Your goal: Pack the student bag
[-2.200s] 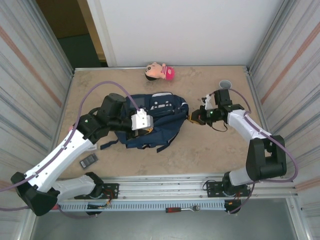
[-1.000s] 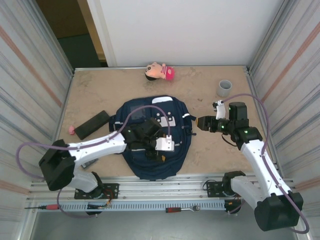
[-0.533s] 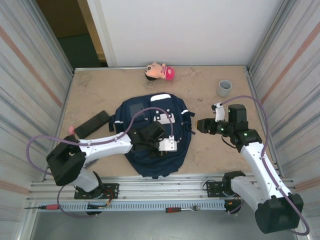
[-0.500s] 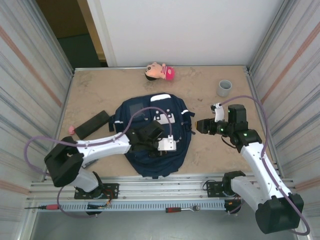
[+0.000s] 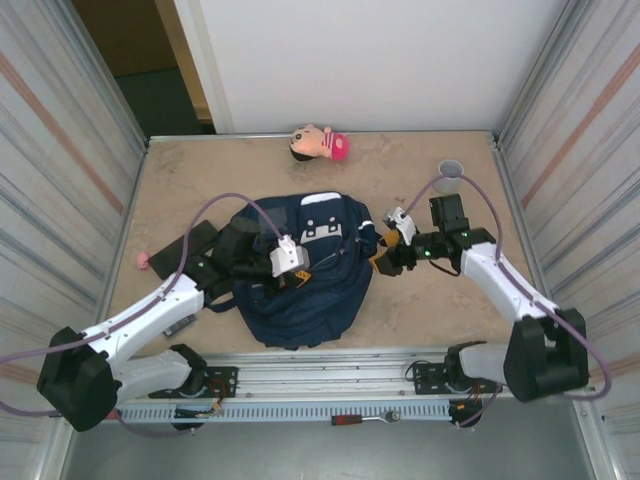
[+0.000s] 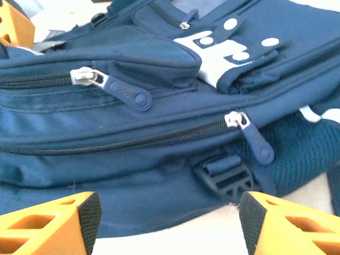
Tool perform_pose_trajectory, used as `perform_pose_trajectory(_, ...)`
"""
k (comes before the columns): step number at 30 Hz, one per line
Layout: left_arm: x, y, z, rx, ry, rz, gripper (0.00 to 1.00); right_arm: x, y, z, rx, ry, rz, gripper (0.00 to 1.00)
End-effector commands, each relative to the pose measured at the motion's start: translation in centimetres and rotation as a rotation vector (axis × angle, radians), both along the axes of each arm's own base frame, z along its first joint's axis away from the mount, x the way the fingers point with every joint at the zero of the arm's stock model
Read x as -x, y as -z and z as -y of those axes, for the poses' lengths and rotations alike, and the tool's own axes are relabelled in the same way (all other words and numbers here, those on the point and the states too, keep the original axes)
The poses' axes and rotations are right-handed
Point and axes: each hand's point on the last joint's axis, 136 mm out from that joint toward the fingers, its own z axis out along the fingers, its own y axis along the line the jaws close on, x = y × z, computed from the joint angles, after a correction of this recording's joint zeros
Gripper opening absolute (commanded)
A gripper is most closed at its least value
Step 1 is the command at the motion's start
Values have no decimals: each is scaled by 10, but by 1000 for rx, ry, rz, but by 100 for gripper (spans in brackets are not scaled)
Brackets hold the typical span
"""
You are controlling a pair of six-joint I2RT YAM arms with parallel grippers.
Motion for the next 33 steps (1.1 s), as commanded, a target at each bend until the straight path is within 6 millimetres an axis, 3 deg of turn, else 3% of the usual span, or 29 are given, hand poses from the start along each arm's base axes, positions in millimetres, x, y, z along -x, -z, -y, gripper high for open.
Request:
perform_pose_trajectory(1, 11, -39, 9, 106, 109, 85, 0, -5, -1, -9, 32, -162, 88, 70)
perform_pose_trajectory(7, 11, -35, 7, 88, 106, 100, 0, -22, 19, -23, 55, -289, 54, 69)
perform_pose_trajectory(12, 8, -32, 4, 64, 91, 124, 0, -17, 29, -26, 45, -411, -38, 68)
perform_pose_trajectory(20, 2, -28, 2, 41, 78, 135, 0, -22, 52, -28, 89, -456, -111, 61)
perform_pose_trajectory(33, -2, -24, 2, 32, 62, 142, 0, -13, 37, -30, 43, -477, -166, 35)
